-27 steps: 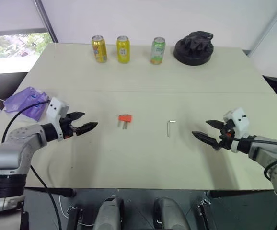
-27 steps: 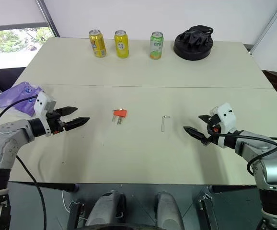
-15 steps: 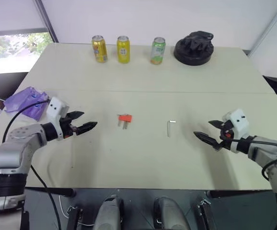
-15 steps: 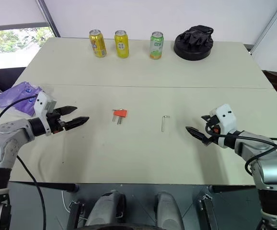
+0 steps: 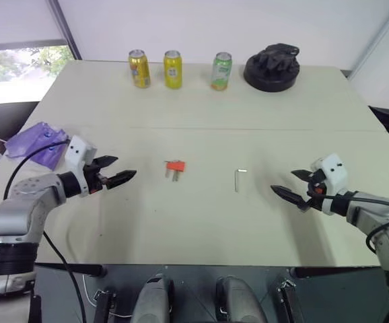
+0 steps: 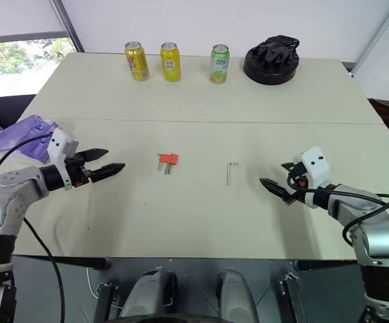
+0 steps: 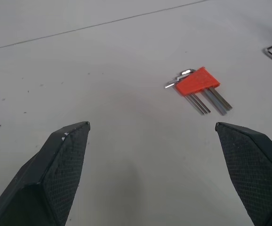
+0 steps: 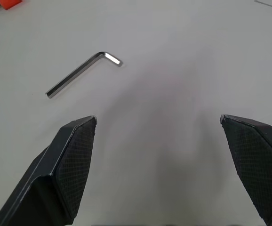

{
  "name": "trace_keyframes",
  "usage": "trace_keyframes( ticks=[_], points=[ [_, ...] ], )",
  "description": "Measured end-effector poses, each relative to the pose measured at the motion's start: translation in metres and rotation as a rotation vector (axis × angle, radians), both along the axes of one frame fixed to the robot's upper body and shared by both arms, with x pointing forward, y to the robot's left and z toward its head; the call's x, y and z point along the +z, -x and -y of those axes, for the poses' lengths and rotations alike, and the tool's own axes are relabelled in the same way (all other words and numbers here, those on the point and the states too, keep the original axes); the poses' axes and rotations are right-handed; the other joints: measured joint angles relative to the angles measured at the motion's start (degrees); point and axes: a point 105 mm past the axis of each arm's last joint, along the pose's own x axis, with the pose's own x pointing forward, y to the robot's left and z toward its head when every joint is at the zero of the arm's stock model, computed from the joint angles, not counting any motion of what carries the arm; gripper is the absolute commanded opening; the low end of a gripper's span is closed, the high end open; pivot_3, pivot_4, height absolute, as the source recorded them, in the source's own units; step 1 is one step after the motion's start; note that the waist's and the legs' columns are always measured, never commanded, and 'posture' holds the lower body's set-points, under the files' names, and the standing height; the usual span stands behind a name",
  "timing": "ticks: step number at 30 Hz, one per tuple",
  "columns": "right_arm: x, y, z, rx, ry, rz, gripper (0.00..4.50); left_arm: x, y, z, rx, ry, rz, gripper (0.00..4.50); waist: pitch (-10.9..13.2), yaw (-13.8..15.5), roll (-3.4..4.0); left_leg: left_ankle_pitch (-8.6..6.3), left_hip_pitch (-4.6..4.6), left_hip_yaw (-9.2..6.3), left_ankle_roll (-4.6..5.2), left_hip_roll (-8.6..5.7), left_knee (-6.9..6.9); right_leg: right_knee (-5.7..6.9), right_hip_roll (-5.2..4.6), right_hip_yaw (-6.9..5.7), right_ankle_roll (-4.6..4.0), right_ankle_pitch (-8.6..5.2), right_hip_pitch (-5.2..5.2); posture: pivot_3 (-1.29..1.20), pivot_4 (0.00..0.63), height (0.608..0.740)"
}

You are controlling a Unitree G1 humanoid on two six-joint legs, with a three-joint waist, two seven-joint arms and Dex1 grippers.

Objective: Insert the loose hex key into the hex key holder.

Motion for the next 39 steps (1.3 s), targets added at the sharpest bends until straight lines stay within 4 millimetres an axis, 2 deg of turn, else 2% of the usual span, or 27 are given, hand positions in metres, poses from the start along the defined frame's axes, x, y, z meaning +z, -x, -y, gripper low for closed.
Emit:
trace_keyframes(
  ticks=[5, 7, 11, 16, 22, 25, 30, 35, 39],
  points=[
    [0.006, -0.005, -0.002, 0.003, -0.006, 0.045, 4.37, 0.002, 0.0, 0.001, -0.008, 0.001, 0.004, 4.48, 0.0, -0.03, 0.0, 0.0, 0.0, 0.0, 0.0, 0.0, 0.01, 0.01, 0.0, 0.0, 0.0, 0.0, 0.0, 0.0, 0.15, 0.739],
    [0.011, -0.011, -0.002, 0.009, 0.006, 0.07, 4.37, 0.009, -0.002, 0.006, -0.056, -0.009, 0.017, 4.48, 0.0, -0.02, 0.0, 0.0, 0.0, 0.0, 0.0, 0.0, 0.03, 0.02, 0.01, 0.0, 0.0, 0.0, 0.0, 0.0, 0.15, 0.739],
    [0.019, -0.019, -0.015, 0.084, 0.021, 0.101, 4.37, 0.027, 0.001, 0.016, -0.205, -0.077, 0.043, 4.48, -0.01, -0.06, 0.02, 0.0, 0.01, 0.01, 0.0, -0.01, 0.03, 0.02, 0.02, 0.0, 0.0, 0.0, 0.0, 0.0, 0.15, 0.739],
    [0.013, -0.036, -0.07, 0.312, 0.055, 0.127, 4.37, 0.024, 0.005, 0.038, -0.448, -0.184, 0.01, 4.48, -0.01, -0.44, 0.02, 0.01, 0.02, 0.01, -0.01, 0.03, 0.03, 0.04, 0.11, 0.01, -0.01, 0.0, 0.0, 0.0, 0.15, 0.739],
    [-0.007, -0.068, -0.147, 0.532, 0.045, 0.149, 4.37, 0.024, -0.003, 0.043, -0.525, -0.25, 0.011, 4.48, 0.0, -1.48, 0.02, 0.06, -0.04, -0.02, -0.09, 0.09, 0.04, 0.05, 0.19, 0.02, 0.0, 0.0, -0.05, 0.0, 0.15, 0.739],
    [-0.011, -0.082, -0.173, 0.59, 0.064, 0.17, 4.37, 0.025, -0.004, 0.045, -0.53, -0.249, 0.021, 4.48, 0.01, -1.68, 0.04, 0.21, -0.05, -0.01, -0.37, 0.11, 0.02, 0.06, 0.19, 0.02, 0.0, 0.0, -0.06, 0.0, 0.15, 0.739],
    [-0.014, -0.097, -0.195, 0.643, 0.097, 0.184, 4.37, 0.02, 0.004, 0.043, -0.509, -0.237, 0.005, 4.48, 0.01, -1.82, 0.04, 0.22, -0.07, 0.0, -0.38, 0.13, 0.02, 0.25, 0.17, 0.03, 0.0, 0.0, -0.06, 0.0, 0.15, 0.739],
    [-0.026, -0.095, -0.211, 0.709, 0.116, 0.146, 4.37, 0.015, 0.018, 0.037, -0.435, -0.204, -0.013, 4.48, 0.01, -1.89, 0.04, 0.24, -0.01, -0.02, -0.43, 0.16, 0.02, 0.57, 0.17, 0.03, 0.0, 0.0, -0.14, 0.0, 0.15, 0.739],
    [-0.026, -0.093, -0.226, 0.757, 0.135, 0.148, 4.37, 0.01, 0.025, 0.037, -0.395, -0.188, -0.02, 4.48, 0.01, -1.96, 0.04, 0.27, 0.07, -0.03, -0.47, 0.18, 0.01, 0.69, 0.18, 0.04, -0.01, 0.0, -0.15, 0.0, 0.15, 0.739]
  ],
)
